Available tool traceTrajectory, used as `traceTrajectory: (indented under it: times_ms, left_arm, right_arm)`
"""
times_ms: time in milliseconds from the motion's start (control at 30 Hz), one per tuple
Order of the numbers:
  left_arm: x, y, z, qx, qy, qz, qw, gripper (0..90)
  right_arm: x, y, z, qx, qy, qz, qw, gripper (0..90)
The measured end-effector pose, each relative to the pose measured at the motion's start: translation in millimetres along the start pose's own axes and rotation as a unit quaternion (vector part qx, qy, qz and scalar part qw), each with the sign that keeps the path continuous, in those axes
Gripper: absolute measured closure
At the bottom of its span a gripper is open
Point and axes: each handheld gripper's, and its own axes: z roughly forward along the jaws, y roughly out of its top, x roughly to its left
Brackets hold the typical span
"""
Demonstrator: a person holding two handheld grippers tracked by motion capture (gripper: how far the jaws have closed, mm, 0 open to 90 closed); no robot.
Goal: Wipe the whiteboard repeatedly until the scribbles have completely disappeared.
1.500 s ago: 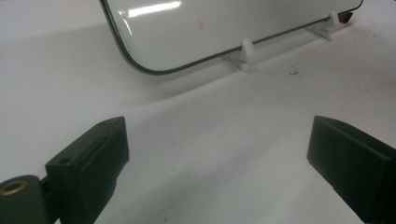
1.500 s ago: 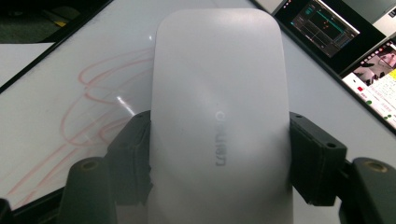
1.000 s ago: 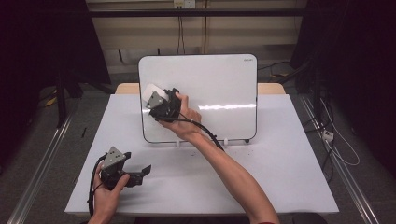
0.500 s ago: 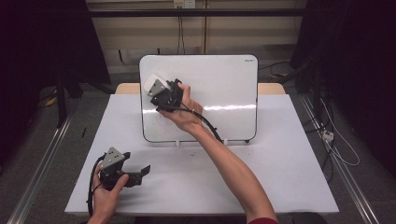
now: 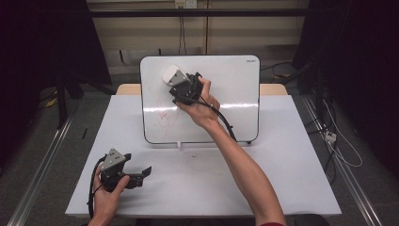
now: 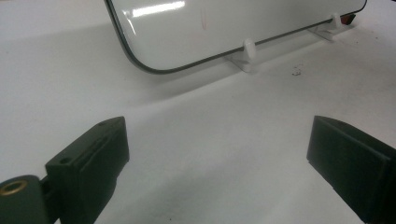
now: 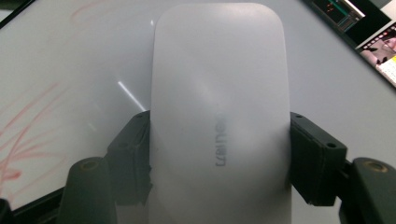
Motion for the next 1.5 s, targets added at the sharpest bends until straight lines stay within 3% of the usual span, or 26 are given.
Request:
traceTrajectory:
  times_ms: [100, 167, 300, 333, 367, 433, 633, 867, 1100, 1367, 1500]
  left_arm:
    - [0.0, 0.4, 0.9, 0.0, 0.001, -0.001, 1.0, 5.5]
    - [0.0, 0.4, 1.9, -0.001, 0.001, 0.0, 1.0, 5.5]
    - [0.4, 0.6, 2.9, -0.001, 0.002, 0.0, 1.0, 5.5]
    - [0.4, 0.7, 2.7, 0.001, 0.002, 0.0, 1.0, 5.5]
    - [0.5, 0.5, 2.6, -0.001, 0.001, 0.001, 1.0, 5.5]
    - [0.7, 0.2, 1.9, 0.002, 0.0, -0.001, 1.0, 5.5]
    - [0.7, -0.1, -0.2, 0.0, -0.001, -0.001, 1.0, 5.5]
    - [0.0, -0.1, 0.3, 0.0, -0.002, 0.002, 1.0, 5.5]
    - [0.3, 0.0, -0.6, 0.0, 0.0, 0.0, 1.0, 5.5]
    - [0.0, -0.9, -1.5, -0.004, 0.001, -0.001, 1.0, 5.5]
    - [0.3, -0.9, -1.1, -0.003, 0.002, -0.002, 1.0, 5.5]
  right_arm:
    - [15.5, -9.4, -3.9, 0.002, 0.012, -0.013, 0.9998, 31.6]
    - [29.1, -13.5, -6.2, 0.005, 0.023, -0.035, 0.9991, 31.5]
    - [42.4, -14.3, -5.6, 0.005, 0.03, -0.053, 0.9982, 31.6]
    - [39.4, -13.8, -4.8, 0.007, 0.041, -0.051, 0.9978, 31.5]
    - [38.4, -13.3, -3.8, 0.006, 0.041, -0.04, 0.9983, 31.5]
    - [33.2, -11.0, -3.1, 0.006, 0.041, -0.042, 0.9983, 31.5]
    - [8.8, 3.2, 3.0, 0.0, 0.018, -0.003, 0.9998, 31.5]
    - [-9.7, 28.9, 13.9, -0.011, -0.012, 0.016, 0.9997, 31.5]
    - [11.3, 33.7, 16.9, -0.014, -0.029, -0.023, 0.9992, 31.5]
    - [61.5, 29.0, 15.8, -0.021, 0.005, -0.071, 0.9973, 31.6]
    - [63.6, 26.4, 13.0, -0.022, 0.016, -0.067, 0.9974, 31.6]
